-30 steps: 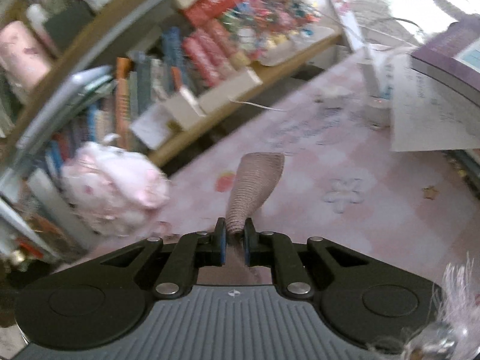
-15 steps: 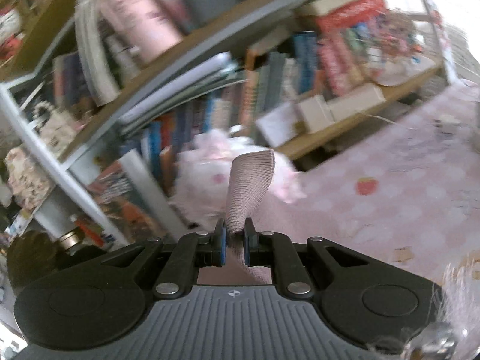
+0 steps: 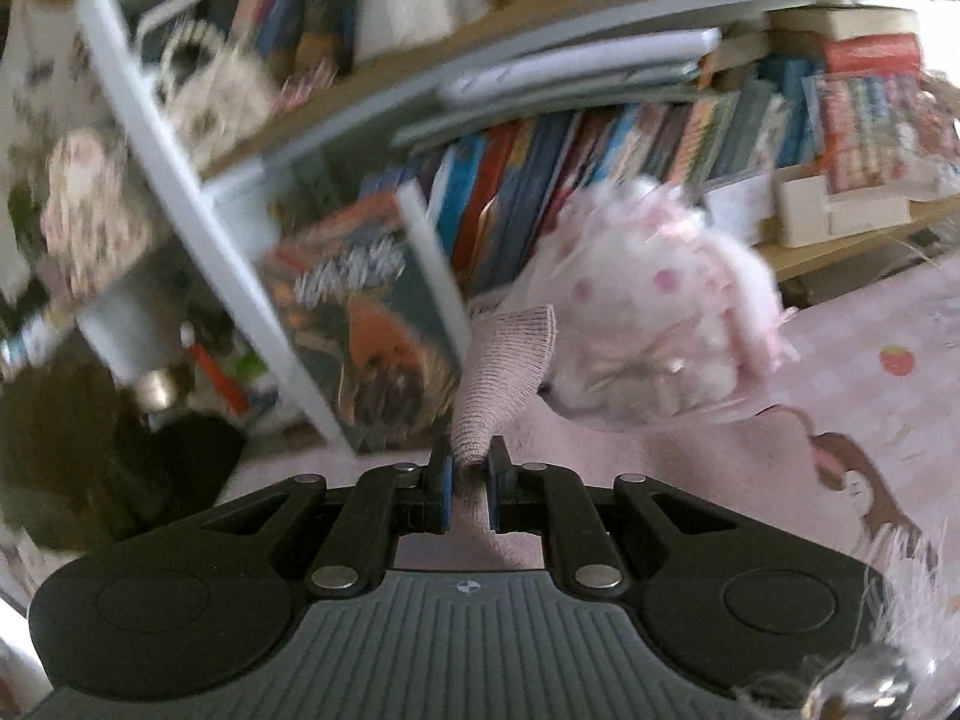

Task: Fold clothes
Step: 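Lift the beige sleeve across the sweater chest and open the right gripper, then move both grippers to the sweater side edges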

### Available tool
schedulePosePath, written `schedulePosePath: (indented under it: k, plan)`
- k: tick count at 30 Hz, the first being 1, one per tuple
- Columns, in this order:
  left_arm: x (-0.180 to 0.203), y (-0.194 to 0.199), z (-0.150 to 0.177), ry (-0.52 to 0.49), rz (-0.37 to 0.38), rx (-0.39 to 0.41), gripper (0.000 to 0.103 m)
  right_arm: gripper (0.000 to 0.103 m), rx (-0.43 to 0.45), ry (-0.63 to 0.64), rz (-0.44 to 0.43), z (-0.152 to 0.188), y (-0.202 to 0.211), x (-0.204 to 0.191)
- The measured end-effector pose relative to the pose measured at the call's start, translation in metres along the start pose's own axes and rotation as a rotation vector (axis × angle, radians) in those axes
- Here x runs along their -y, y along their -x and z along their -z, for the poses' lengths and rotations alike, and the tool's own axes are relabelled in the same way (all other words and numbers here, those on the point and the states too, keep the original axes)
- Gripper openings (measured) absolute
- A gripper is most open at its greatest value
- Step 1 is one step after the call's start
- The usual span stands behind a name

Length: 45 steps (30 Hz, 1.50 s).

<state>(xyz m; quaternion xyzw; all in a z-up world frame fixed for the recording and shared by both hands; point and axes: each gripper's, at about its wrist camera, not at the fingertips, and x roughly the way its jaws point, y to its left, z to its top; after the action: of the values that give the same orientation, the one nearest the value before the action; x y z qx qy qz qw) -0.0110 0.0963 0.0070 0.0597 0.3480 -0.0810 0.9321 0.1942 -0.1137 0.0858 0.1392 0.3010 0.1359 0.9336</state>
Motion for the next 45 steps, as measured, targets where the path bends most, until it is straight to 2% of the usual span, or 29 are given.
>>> schedulePosePath:
  k: [8, 13, 24, 25, 28, 30, 33, 35, 39, 45]
  plan:
    - [-0.019, -0.001, 0.007, 0.019, 0.0, -0.005, 0.082, 0.01, -0.118, 0.15, 0.044, 0.038, -0.047, -0.037]
    - [-0.026, 0.0, 0.011, 0.031, -0.009, -0.012, 0.082, 0.01, -0.149, 0.206, 0.064, 0.052, -0.063, -0.047]
    - [-0.03, 0.004, 0.015, 0.043, -0.032, -0.023, 0.082, 0.011, -0.199, 0.234, 0.061, 0.064, -0.082, -0.06]
    - [-0.03, 0.004, 0.015, 0.042, -0.032, -0.022, 0.082, 0.012, -0.206, 0.233, 0.059, 0.065, -0.083, -0.06]
    - [-0.03, 0.004, 0.015, 0.045, -0.034, -0.021, 0.082, 0.025, -0.244, 0.212, 0.013, 0.068, -0.084, -0.06]
    - [-0.03, 0.004, 0.014, 0.045, -0.034, -0.017, 0.082, 0.04, -0.256, 0.193, -0.044, 0.07, -0.081, -0.06]
    - [-0.029, 0.005, 0.013, 0.042, -0.033, -0.01, 0.082, 0.046, -0.264, 0.161, -0.115, 0.072, -0.07, -0.059]
    - [-0.029, 0.004, 0.012, 0.045, -0.03, -0.004, 0.082, 0.049, -0.265, 0.161, -0.118, 0.073, -0.059, -0.056]
    - [-0.033, 0.001, 0.012, 0.067, -0.031, -0.003, 0.082, 0.05, -0.281, 0.175, -0.077, 0.079, -0.03, -0.041]
    - [-0.049, -0.009, 0.015, 0.164, -0.027, -0.041, 0.082, 0.05, -0.302, 0.18, 0.05, 0.103, 0.026, -0.002]
